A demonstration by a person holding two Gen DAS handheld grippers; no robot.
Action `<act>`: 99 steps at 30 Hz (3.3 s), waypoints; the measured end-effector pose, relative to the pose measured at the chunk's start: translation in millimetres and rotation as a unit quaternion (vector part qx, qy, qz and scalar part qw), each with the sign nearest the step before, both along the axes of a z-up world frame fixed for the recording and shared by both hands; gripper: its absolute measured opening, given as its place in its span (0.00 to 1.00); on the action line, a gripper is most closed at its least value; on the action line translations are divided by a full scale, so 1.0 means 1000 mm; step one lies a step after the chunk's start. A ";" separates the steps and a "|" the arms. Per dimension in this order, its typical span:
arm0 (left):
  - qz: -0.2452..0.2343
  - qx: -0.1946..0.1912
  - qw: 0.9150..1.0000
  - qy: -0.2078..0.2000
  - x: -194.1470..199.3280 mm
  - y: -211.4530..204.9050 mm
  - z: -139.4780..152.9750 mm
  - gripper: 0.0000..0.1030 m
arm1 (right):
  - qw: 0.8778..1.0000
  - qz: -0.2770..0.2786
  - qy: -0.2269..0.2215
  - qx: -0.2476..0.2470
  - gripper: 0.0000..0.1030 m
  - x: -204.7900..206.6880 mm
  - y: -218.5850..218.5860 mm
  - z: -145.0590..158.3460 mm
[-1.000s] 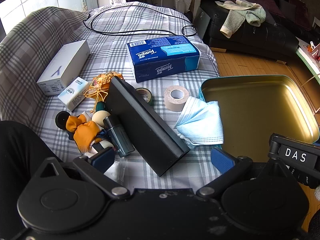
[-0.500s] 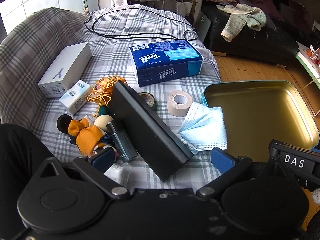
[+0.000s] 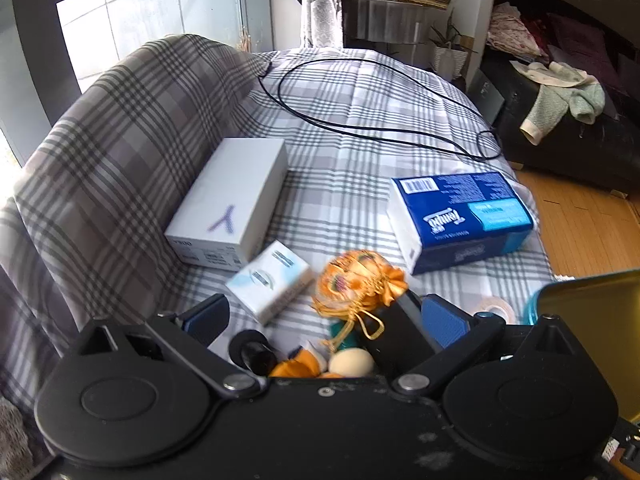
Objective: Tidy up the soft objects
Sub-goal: 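Move left tool to the white tissue pack while right tool reaches the orange pouch, then close left tool on the white tissue pack while right tool grasps the orange pouch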
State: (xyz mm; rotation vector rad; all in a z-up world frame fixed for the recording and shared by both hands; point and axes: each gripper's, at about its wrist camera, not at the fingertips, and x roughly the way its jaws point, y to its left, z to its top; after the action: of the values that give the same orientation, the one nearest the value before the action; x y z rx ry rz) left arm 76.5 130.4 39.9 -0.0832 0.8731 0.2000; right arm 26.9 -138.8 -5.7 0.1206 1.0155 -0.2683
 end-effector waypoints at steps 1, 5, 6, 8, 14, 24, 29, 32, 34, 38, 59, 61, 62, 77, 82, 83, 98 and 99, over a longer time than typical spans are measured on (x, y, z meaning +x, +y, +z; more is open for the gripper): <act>0.004 0.000 1.000 0.001 0.006 0.009 0.002 1.00 | 1.000 0.003 0.004 0.002 0.64 0.001 0.002 0.000; 0.018 -0.010 1.000 0.018 0.025 0.041 -0.001 1.00 | 1.000 0.018 0.005 0.023 0.63 0.005 0.009 0.002; 0.021 -0.014 0.999 0.024 0.030 0.049 -0.003 1.00 | 0.999 0.021 0.002 0.027 0.63 0.006 0.012 0.003; 0.029 -0.019 0.999 0.035 0.039 0.061 -0.008 1.00 | 0.999 0.028 -0.006 0.029 0.63 0.009 0.017 0.007; 0.051 -0.059 0.995 0.067 0.061 0.096 -0.022 1.00 | 0.998 0.053 -0.014 0.030 0.63 0.024 0.039 0.018; 0.061 -0.074 0.991 0.091 0.073 0.109 -0.041 1.00 | 0.990 0.134 -0.028 0.015 0.63 0.068 0.104 0.030; 0.074 -0.085 0.990 0.086 0.074 0.114 -0.044 1.00 | 0.983 0.178 -0.032 0.014 0.63 0.086 0.139 0.029; 0.090 -0.098 0.989 0.070 0.071 0.121 -0.045 1.00 | 0.978 0.203 -0.035 0.021 0.63 0.098 0.160 0.026; 0.103 -0.104 0.988 0.052 0.067 0.126 -0.045 1.00 | 0.974 0.222 -0.038 0.019 0.63 0.106 0.175 0.022; 0.115 -0.119 0.986 0.030 0.063 0.131 -0.046 1.00 | 0.966 0.256 -0.046 0.001 0.64 0.118 0.200 0.010; 0.123 -0.183 0.973 0.063 0.074 0.145 -0.067 1.00 | 0.949 0.313 -0.021 -0.019 0.77 0.142 0.250 -0.040; 0.121 -0.187 0.972 0.072 0.077 0.144 -0.070 1.00 | 0.946 0.323 -0.020 -0.023 0.77 0.139 0.254 -0.042; 0.120 -0.187 0.972 0.074 0.078 0.144 -0.071 1.00 | 0.944 0.327 -0.019 -0.025 0.75 0.138 0.255 -0.043; 0.086 -0.179 0.971 0.134 0.111 0.125 -0.099 1.00 | 0.936 0.347 -0.055 -0.011 0.47 0.114 0.236 -0.018; 0.088 -0.182 0.966 0.158 0.121 0.125 -0.112 1.00 | 0.938 0.339 -0.074 -0.001 0.47 0.106 0.227 -0.005; 0.089 -0.185 0.965 0.161 0.123 0.125 -0.115 1.00 | 0.937 0.340 -0.078 -0.001 0.47 0.103 0.226 -0.002; 0.095 -0.189 0.966 0.151 0.134 0.129 -0.118 1.00 | 0.939 0.325 -0.111 0.007 0.47 0.075 0.196 0.022; 0.090 -0.181 0.968 0.151 0.134 0.127 -0.117 1.00 | 0.940 0.323 -0.112 0.007 0.47 0.075 0.195 0.021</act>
State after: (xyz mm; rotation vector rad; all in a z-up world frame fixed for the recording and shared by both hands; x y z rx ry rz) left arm 210.5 257.1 -77.3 -0.4856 1.2010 0.2241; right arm 101.8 55.8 15.8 -0.1701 0.7810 0.3484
